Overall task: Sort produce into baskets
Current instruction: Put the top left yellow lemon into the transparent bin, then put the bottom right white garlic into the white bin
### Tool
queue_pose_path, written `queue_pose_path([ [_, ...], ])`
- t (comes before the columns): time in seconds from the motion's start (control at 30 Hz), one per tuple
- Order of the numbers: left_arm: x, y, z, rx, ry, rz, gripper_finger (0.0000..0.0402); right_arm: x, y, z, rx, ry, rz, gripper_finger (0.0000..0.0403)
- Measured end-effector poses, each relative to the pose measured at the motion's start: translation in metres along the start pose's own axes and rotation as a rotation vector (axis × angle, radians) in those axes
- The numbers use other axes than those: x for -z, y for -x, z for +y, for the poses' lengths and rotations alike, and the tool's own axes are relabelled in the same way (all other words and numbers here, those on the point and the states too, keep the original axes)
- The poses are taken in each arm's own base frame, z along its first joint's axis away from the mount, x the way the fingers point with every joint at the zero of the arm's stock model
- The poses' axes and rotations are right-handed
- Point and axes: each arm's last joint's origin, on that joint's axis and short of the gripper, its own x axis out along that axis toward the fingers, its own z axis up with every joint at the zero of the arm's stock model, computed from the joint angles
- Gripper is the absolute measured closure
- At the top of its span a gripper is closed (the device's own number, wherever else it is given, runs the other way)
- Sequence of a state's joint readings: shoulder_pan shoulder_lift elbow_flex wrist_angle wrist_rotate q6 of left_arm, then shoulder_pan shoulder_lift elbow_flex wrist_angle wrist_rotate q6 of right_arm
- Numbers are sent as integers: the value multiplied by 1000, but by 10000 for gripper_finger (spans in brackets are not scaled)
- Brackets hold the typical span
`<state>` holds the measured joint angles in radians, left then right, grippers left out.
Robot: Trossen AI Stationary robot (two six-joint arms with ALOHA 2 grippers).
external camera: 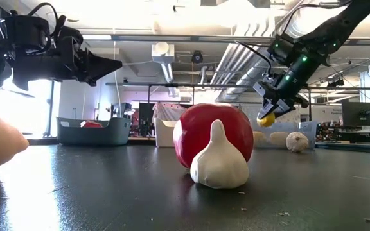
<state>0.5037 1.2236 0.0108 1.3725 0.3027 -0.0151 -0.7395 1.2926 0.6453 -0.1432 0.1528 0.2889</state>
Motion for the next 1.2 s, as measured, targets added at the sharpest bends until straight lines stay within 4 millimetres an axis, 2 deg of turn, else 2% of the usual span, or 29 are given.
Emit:
queue_pose_path([
  [0.2, 0, 0, 0, -1, -17, -2, 401, -1, -3, -12, -36, -14, 42, 252],
  [0.47, -1, 0, 0, -4, -19, -9, 401, -1, -3, -17, -34, -35, 55, 251],
  [0.7, -1, 0, 0, -4, -20, -9, 401, -1, -3, -17, -33, -44, 53, 166],
  [0.83, -1, 0, 0, -4, -21, -9, 401, -2, -3, -16, -35, -55, 45, 147],
  [1.07, -1, 0, 0, -3, -20, -9, 401, -9, -1, -15, -21, -17, 12, 145],
  [1.2, -1, 0, 0, -4, -19, -7, 401, -20, 10, -2, -51, 59, -39, 176],
])
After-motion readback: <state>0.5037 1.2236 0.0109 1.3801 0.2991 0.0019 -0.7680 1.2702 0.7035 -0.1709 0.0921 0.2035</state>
